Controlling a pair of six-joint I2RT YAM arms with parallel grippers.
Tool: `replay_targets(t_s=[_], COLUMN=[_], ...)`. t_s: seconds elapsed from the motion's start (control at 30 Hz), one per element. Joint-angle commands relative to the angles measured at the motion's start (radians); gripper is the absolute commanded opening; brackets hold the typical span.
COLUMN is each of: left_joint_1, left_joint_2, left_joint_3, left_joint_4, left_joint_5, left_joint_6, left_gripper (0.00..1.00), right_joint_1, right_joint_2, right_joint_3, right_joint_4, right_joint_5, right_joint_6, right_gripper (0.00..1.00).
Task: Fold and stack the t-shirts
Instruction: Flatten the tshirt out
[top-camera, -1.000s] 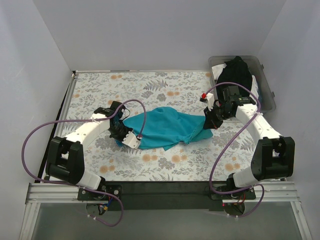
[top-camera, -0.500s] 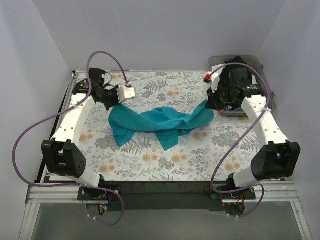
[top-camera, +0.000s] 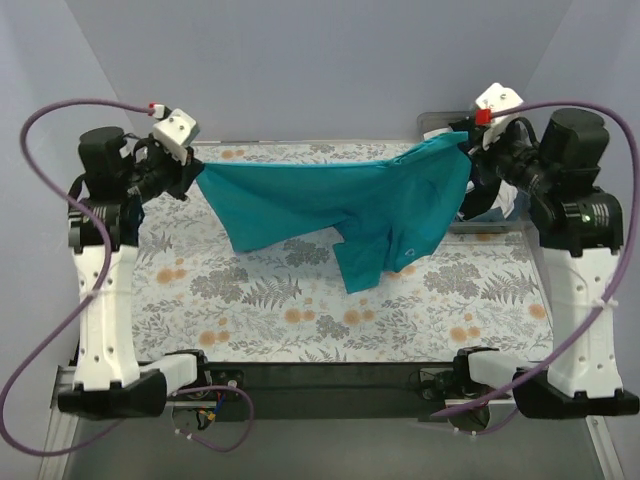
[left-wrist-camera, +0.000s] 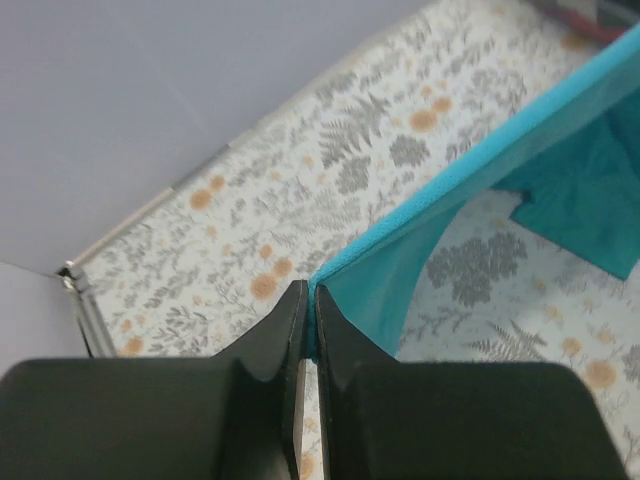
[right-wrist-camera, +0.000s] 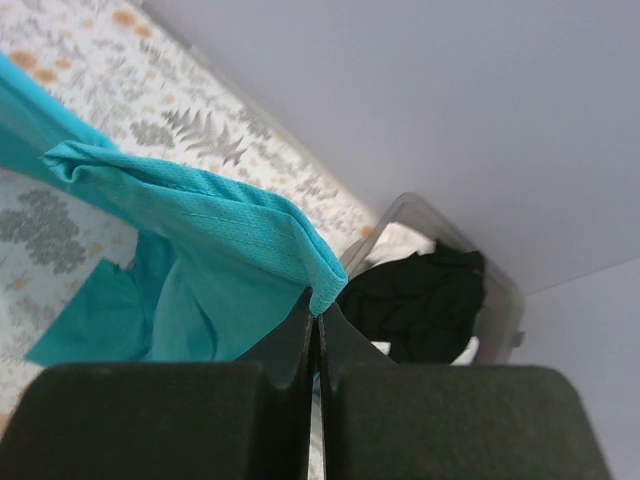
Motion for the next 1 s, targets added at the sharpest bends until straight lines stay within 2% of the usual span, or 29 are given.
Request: replay_targets(t_s=[0.0,0.2,0.37,0.47,0.57,0.6,0.7,0.73,0.8,0.87,0.93,0.97], left_joint_1=[0.001,0.001,0.003,0.004,0.021,0.027,0.035,0.036,0.040,0.044,0.046,0.046], left_joint_2=[-0.118,-0.094,0.036,0.176,0.361,0.462,0.655,0.694,0.754,0.733,0.663,0.646], left_joint_3=[0.000,0.023,-0.003,0.054,0.219,0.361,0.618,0.786,0.873,0.803,0.636,0.596], left_joint_4=[0.095,0.145,0.272,0.363,0.422,0.422,0.420,0.426,0.470,0.625,0.798,0.834], left_joint_5=[-0.096,-0.149,-0.205,-0.228,-0.204,-0.195,-0.173,-0.172,-0.198,-0.218,-0.244,-0.250], left_joint_6=[-0.197,-0.223,-0.202,-0.202,-0.269,-0.285,-0.364,-0.378,-0.412,-0.421,-0.405,-0.395], left_gripper=[0.00,0.00,0.00,0.00,0.00,0.00,0.00,0.00,0.00,0.00,0.00,0.00], right_joint_1=[-0.006,-0.006,-0.006,-0.005,-0.005,-0.003,-0.003,-0.003,-0.003,-0.005,-0.003,-0.003], right_joint_2=[-0.073,-0.018,0.132,0.258,0.378,0.423,0.488,0.502,0.529,0.539,0.545,0.547], right_joint_3=[0.051,0.071,0.088,0.177,0.293,0.317,0.396,0.418,0.465,0.469,0.449,0.437], right_joint_4=[0.101,0.171,0.264,0.331,0.440,0.467,0.599,0.630,0.727,0.840,0.906,0.947], right_joint_5=[0.085,0.070,0.074,0.093,0.134,0.163,0.199,0.205,0.247,0.275,0.271,0.260], right_joint_6=[0.051,0.060,0.073,0.117,0.149,0.155,0.175,0.183,0.206,0.221,0.226,0.226], right_gripper=[0.01,0.01,0.01,0.01,0.01,0.01,0.01,0.01,0.01,0.01,0.01,0.01])
